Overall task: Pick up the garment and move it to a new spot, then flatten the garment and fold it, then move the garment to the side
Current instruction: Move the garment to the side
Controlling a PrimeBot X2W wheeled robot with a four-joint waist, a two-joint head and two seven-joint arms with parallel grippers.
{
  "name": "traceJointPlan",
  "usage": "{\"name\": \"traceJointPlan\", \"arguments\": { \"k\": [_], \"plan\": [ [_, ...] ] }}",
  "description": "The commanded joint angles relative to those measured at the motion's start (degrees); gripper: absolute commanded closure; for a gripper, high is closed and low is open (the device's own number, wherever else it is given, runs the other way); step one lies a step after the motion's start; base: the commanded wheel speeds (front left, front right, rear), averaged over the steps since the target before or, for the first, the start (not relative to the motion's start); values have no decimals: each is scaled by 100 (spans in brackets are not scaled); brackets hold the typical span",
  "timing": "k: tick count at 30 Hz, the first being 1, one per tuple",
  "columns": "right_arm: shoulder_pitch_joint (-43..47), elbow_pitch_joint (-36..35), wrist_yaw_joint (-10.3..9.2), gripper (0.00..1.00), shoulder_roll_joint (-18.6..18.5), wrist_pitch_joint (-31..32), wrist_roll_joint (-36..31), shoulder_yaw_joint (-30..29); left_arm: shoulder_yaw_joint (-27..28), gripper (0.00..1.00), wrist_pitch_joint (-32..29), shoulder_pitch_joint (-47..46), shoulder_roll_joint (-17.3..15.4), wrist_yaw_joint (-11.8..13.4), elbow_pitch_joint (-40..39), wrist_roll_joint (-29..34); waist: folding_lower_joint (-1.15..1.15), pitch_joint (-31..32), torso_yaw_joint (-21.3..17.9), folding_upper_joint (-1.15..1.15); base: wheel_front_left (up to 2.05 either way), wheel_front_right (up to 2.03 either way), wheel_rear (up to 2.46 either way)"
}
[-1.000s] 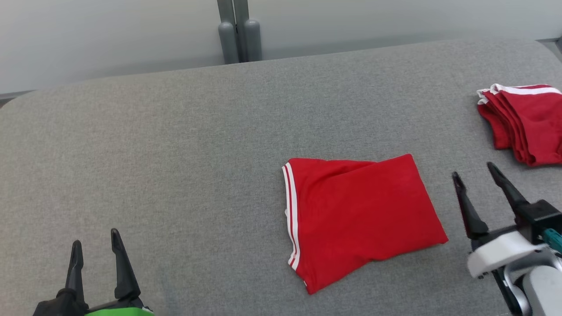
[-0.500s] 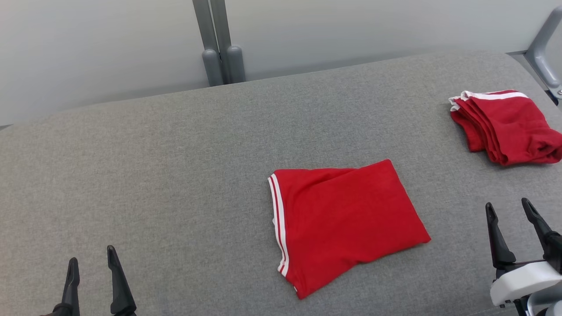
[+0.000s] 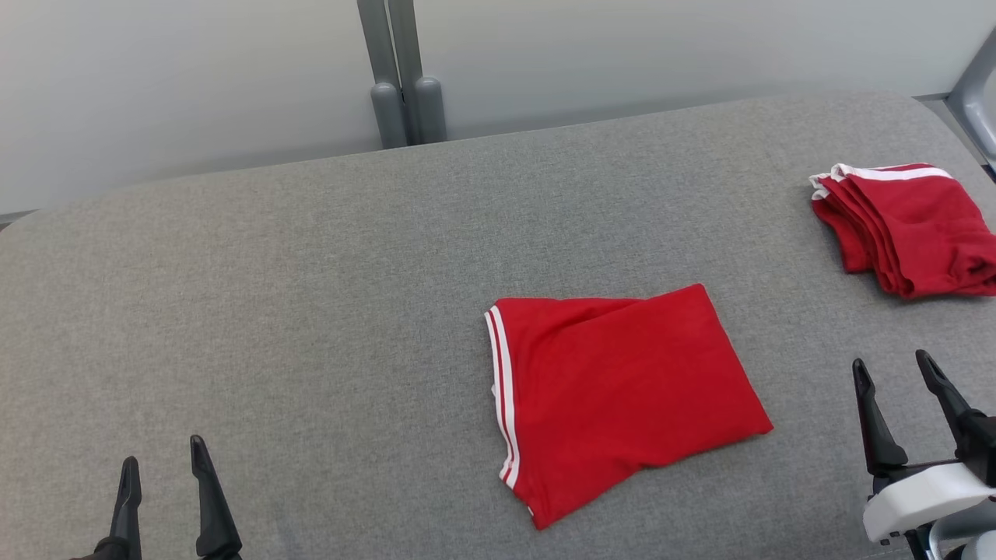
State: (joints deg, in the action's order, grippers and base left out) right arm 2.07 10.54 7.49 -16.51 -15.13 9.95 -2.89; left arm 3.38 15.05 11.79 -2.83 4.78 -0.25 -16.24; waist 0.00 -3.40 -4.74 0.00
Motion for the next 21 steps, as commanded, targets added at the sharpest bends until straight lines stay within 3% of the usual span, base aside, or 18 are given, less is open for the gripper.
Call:
{"name": "traceJointPlan", "arguments": {
  "k": [1,4,7,11,15,21],
  "plan": [
    [-24,-27,0,0,13,1,25,-8,7,0,15,-35,-15,-20,-20,85,0,-10,10,0,0,0,0],
    [-231,-55,1,0,206,1,215,-29,15,0,15,-82,-15,-21,-52,81,0,-85,19,0,0,0,0],
    [-490,161,1,0,184,2,527,406,-31,0,15,-148,-15,-41,-69,108,0,-163,31,0,0,0,0],
    [-1164,610,0,0,-199,866,939,1346,-152,0,15,-291,-15,-74,-63,134,0,-299,141,0,0,0,0],
    [-1705,1113,0,0,-443,1739,1172,1889,-247,0,15,-385,-15,-48,-62,82,0,-407,306,0,0,0,0],
    [-2224,1929,0,0,-463,2091,1505,2197,-257,0,14,-460,-15,-72,23,-1,0,-539,584,0,0,0,0]
  ]
}}
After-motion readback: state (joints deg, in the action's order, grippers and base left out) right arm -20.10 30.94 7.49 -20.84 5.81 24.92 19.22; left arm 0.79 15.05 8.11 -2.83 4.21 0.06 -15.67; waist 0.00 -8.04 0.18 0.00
